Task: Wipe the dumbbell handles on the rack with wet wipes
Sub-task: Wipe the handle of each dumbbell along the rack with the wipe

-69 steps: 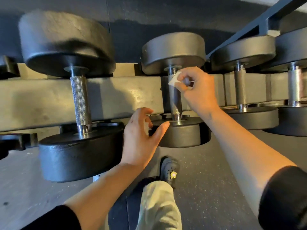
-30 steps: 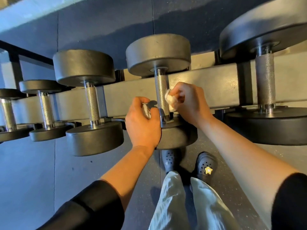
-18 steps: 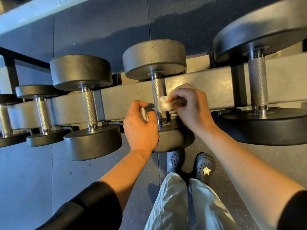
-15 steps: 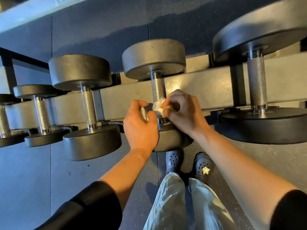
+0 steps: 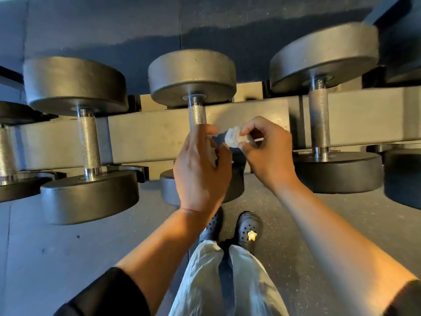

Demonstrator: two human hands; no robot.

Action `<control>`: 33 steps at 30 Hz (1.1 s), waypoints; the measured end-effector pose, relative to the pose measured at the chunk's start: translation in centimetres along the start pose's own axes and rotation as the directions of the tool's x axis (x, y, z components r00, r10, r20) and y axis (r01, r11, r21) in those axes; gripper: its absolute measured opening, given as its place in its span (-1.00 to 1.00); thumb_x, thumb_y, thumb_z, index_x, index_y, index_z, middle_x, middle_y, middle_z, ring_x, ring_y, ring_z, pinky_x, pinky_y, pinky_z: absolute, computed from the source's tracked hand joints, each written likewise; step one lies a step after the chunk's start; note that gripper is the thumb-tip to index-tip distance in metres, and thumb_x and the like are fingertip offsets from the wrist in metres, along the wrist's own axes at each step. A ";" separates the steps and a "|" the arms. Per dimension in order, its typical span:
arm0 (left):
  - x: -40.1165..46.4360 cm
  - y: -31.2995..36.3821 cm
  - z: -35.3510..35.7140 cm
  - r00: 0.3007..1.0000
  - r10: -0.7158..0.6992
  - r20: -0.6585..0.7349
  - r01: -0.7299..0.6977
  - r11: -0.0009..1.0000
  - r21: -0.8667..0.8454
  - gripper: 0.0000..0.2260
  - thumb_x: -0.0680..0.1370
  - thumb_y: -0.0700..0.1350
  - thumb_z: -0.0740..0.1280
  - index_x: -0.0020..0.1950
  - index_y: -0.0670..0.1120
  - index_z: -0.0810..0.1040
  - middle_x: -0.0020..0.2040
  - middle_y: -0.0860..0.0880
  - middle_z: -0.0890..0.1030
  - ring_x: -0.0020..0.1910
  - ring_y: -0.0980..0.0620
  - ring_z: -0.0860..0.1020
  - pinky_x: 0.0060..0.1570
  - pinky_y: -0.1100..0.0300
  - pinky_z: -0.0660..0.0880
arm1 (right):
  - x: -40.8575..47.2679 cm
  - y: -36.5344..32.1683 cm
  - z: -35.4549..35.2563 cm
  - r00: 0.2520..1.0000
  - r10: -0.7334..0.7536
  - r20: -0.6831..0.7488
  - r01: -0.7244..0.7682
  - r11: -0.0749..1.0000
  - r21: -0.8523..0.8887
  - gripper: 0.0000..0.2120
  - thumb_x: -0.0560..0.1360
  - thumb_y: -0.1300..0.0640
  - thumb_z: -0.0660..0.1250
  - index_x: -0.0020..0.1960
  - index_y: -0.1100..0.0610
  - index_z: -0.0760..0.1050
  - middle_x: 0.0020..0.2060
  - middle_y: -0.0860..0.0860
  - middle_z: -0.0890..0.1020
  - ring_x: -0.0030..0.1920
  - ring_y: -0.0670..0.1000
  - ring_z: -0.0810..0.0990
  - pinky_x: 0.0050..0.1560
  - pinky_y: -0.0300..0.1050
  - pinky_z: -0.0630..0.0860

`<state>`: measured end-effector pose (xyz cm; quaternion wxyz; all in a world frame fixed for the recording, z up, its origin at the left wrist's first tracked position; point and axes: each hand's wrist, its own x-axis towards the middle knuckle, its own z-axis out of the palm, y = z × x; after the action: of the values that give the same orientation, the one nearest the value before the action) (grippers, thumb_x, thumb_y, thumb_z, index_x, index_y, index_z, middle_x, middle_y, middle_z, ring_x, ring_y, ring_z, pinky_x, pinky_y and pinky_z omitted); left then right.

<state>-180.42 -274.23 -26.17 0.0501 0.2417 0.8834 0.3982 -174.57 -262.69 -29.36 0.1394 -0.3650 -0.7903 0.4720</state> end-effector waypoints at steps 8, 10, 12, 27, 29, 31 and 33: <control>-0.8 3.4 3.4 0.989 0.052 0.139 -0.016 0.970 -0.243 -0.84 0.45 -0.16 0.27 0.03 -0.09 0.48 -0.17 0.05 0.52 -0.22 0.16 0.48 -0.22 0.42 0.39 | -1.2 -0.1 -2.5 0.999 -0.045 0.020 0.044 0.998 0.038 -0.80 0.42 -0.03 0.29 -0.09 0.10 0.51 -0.24 -0.06 0.60 -0.13 -0.09 0.58 -0.14 -0.03 0.54; -0.9 3.6 4.0 0.986 0.047 0.158 -0.006 0.968 -0.253 -0.82 0.47 -0.13 0.26 0.06 -0.09 0.47 -0.17 0.07 0.49 -0.23 0.17 0.45 -0.24 0.45 0.36 | -0.7 -0.4 -3.5 0.996 -0.086 -0.014 0.085 0.995 -0.046 -0.91 0.39 0.10 0.32 -0.12 0.09 0.52 -0.29 -0.12 0.56 -0.21 -0.14 0.53 -0.17 -0.14 0.51; -0.9 3.4 4.5 0.984 0.038 0.176 0.008 0.967 -0.255 -0.82 0.50 -0.10 0.23 0.08 -0.08 0.45 -0.15 0.06 0.49 -0.24 0.16 0.45 -0.28 0.39 0.37 | 0.2 -0.2 -4.9 0.990 -0.129 -0.055 0.118 0.978 -0.172 -0.87 0.38 0.28 0.38 -0.13 0.09 0.53 -0.28 -0.11 0.56 -0.22 -0.13 0.52 -0.17 -0.24 0.49; 0.4 2.4 7.9 0.898 0.041 0.437 0.114 0.939 -0.324 -0.50 0.47 0.02 0.42 0.31 -0.05 0.29 -0.08 0.06 0.48 -0.07 0.11 0.48 -0.04 0.32 0.38 | 6.7 2.7 -9.4 0.873 -0.402 0.276 0.426 0.354 -0.833 -0.68 0.32 0.46 0.33 0.03 0.23 0.61 -0.03 0.09 0.64 0.00 0.16 0.50 -0.17 0.03 0.54; 0.4 2.5 7.8 0.874 0.051 0.482 0.131 0.933 -0.336 -0.44 0.45 0.06 0.44 0.34 -0.03 0.27 -0.06 0.05 0.50 -0.06 0.11 0.50 0.00 0.26 0.44 | 6.9 3.0 -9.4 0.870 -0.381 0.313 0.439 0.311 -0.843 -0.74 0.32 0.46 0.35 -0.04 0.26 0.61 -0.08 0.09 0.65 -0.02 0.16 0.49 -0.22 0.00 0.53; 0.3 2.6 7.7 0.847 0.060 0.529 0.154 0.923 -0.352 -0.41 0.44 0.06 0.45 0.36 -0.01 0.26 -0.04 0.05 0.51 -0.04 0.10 0.50 0.01 0.25 0.44 | 7.0 2.8 -9.4 0.871 -0.350 0.345 0.448 0.280 -0.849 -0.79 0.32 0.46 0.35 -0.09 0.28 0.61 -0.13 0.10 0.66 -0.04 0.17 0.49 -0.23 0.00 0.53; 0.3 2.5 7.6 0.826 0.072 0.559 0.167 0.916 -0.365 -0.41 0.44 0.04 0.46 0.37 0.01 0.26 -0.04 0.05 0.51 -0.03 0.10 0.49 0.00 0.27 0.42 | 7.0 2.8 -9.4 0.881 -0.301 0.365 0.444 0.261 -0.857 -0.81 0.34 0.45 0.36 -0.10 0.28 0.61 -0.16 0.11 0.65 -0.03 0.16 0.48 -0.19 0.02 0.53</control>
<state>-177.57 -267.55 -29.50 0.3656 0.3100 0.7352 0.4793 -172.94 -250.87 -27.75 -0.0337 -0.1509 -0.9848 -0.0789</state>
